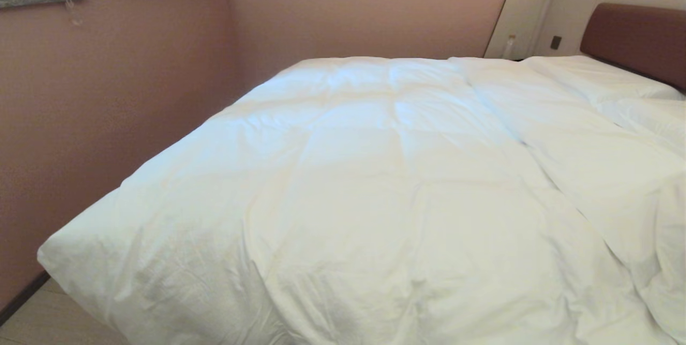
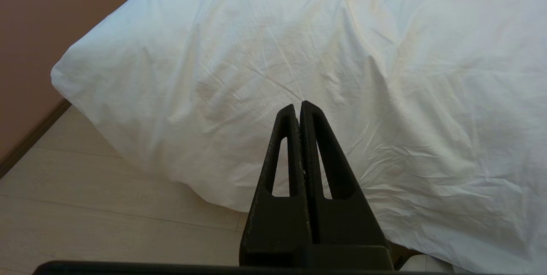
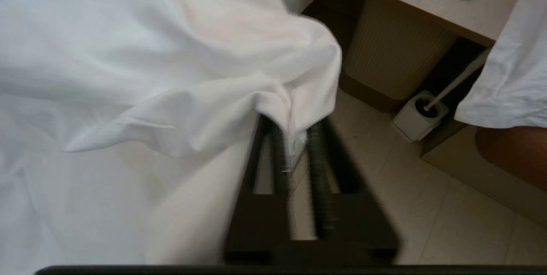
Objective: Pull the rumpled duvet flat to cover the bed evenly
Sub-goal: Flatten the corners of the folded blanket
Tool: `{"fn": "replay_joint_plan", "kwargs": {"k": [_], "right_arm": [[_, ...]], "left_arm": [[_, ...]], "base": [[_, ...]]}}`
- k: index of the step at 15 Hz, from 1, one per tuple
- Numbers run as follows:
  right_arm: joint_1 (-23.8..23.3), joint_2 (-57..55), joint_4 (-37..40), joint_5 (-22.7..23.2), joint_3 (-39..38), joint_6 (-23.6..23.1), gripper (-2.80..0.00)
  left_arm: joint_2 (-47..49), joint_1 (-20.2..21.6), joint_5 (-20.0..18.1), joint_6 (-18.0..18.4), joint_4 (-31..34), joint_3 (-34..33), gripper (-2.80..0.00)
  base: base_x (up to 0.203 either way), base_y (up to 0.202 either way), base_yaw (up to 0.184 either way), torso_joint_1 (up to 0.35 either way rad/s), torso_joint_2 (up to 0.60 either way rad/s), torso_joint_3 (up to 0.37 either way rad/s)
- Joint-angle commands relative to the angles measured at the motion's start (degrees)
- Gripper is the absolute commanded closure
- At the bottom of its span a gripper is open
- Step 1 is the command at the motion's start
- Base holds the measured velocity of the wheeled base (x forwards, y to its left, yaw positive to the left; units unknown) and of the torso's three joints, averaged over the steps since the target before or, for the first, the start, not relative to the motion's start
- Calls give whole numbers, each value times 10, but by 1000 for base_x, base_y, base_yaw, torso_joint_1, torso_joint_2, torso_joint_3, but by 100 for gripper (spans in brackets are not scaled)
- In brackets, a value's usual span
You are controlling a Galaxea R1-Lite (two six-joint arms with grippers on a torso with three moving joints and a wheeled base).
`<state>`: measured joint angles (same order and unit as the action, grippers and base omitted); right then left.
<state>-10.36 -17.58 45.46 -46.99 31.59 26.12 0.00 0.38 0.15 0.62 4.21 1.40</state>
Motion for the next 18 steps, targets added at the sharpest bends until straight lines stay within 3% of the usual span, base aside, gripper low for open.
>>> {"fn": "replay_joint_plan", "kwargs": {"k": [1,7,11,15,18], "right_arm": [[0,13,15,-5,3,-1,-280],[1,10,16,7,100,-9,-280],[2,-30,4,47,137,-15,-280],[3,-122,-72,56,137,-15,-280],[2,-222,-127,101,132,-5,-280]], "left_arm": [[0,0,0,0,0,0,0],[0,0,0,0,0,0,0],[0,0,0,0,0,0,0],[0,1,0,0,0,0,0],[0,0,0,0,0,0,0]], "base": [[0,0,0,0,0,0],[0,0,0,0,0,0],[0,0,0,0,0,0],[0,0,0,0,0,0],[0,0,0,0,0,0]]}}
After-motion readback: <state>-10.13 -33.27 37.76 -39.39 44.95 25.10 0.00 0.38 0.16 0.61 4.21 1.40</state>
